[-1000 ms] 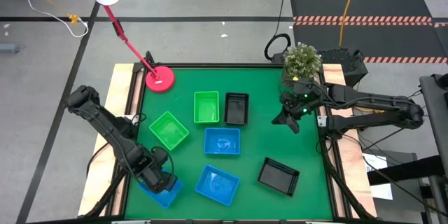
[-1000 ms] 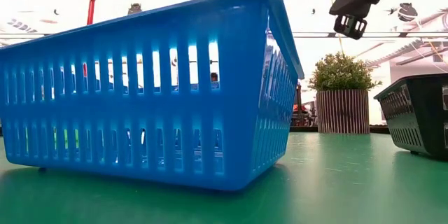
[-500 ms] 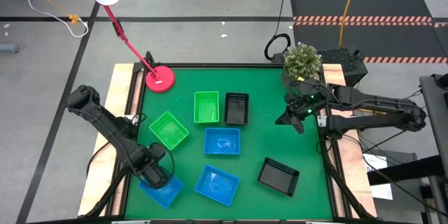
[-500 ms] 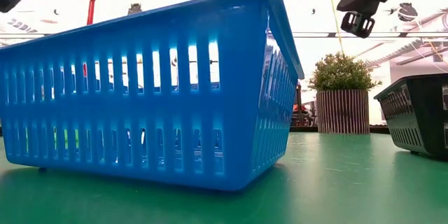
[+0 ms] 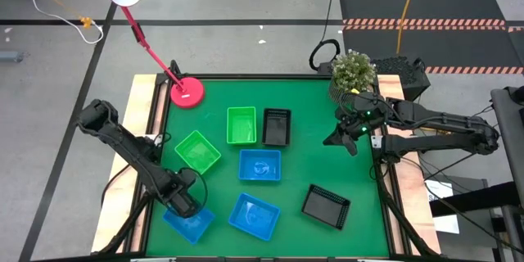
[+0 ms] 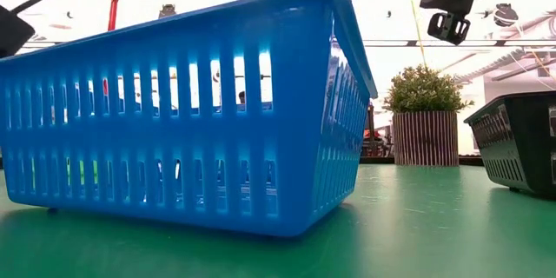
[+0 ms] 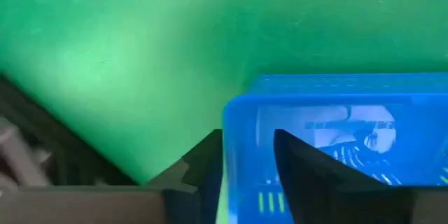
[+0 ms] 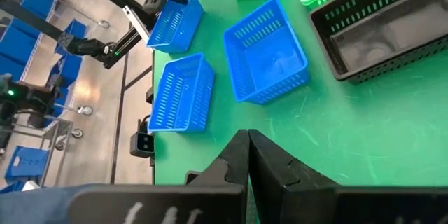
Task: Stack baskets by color
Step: Stack the bottom left blue bin on top of the top blue bin
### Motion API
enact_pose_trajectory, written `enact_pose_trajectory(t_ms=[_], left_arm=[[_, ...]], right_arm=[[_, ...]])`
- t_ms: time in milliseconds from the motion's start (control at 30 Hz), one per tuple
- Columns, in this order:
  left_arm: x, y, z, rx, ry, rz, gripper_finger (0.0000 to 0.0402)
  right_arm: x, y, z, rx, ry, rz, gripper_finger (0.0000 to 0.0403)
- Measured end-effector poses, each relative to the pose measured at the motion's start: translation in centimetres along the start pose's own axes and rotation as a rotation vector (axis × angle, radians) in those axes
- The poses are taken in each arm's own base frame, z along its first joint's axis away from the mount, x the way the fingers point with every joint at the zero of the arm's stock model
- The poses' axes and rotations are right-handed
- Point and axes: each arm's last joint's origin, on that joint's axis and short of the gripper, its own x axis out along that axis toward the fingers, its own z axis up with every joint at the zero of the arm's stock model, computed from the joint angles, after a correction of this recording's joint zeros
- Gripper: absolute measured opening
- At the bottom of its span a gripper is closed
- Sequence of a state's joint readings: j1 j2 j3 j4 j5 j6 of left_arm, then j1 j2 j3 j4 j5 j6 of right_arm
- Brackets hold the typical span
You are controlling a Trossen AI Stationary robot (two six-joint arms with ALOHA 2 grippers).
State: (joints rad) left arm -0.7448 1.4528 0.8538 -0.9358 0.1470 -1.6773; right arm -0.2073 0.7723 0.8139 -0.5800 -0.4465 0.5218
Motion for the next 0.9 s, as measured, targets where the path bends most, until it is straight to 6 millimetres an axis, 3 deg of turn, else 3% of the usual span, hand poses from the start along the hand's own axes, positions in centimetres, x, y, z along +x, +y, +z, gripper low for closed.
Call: enact_pose_trajectory(t_ms=[200, 367, 600, 800, 900], left_arm=[[1.5, 0.3, 0.4, 0.03, 0.004, -0.041, 0.0018], [0.5, 0.2, 0.9, 0.037, 0.008, -0.093, 0.0007], [-3.7, 0.3, 2.4, -0.065, -0.031, -0.286, 0.0003], [-8.0, 1.9, 4.3, -0.155, -0.078, -0.424, 0.0002], [-11.1, 2.9, 5.0, -0.199, -0.101, -0.485, 0.0002]], right_arm=[[0.0, 0.0, 0.2, 0.047, -0.032, -0.019, 0.0], [0.1, 0.2, 0.7, 0.133, -0.078, 0.0, 0.0], [0.0, 0.3, 1.2, 0.268, -0.159, -0.026, 0.0], [0.0, 0.1, 1.3, 0.306, -0.204, -0.079, 0.0], [0.0, 0.0, 1.3, 0.314, -0.231, -0.108, 0.0]])
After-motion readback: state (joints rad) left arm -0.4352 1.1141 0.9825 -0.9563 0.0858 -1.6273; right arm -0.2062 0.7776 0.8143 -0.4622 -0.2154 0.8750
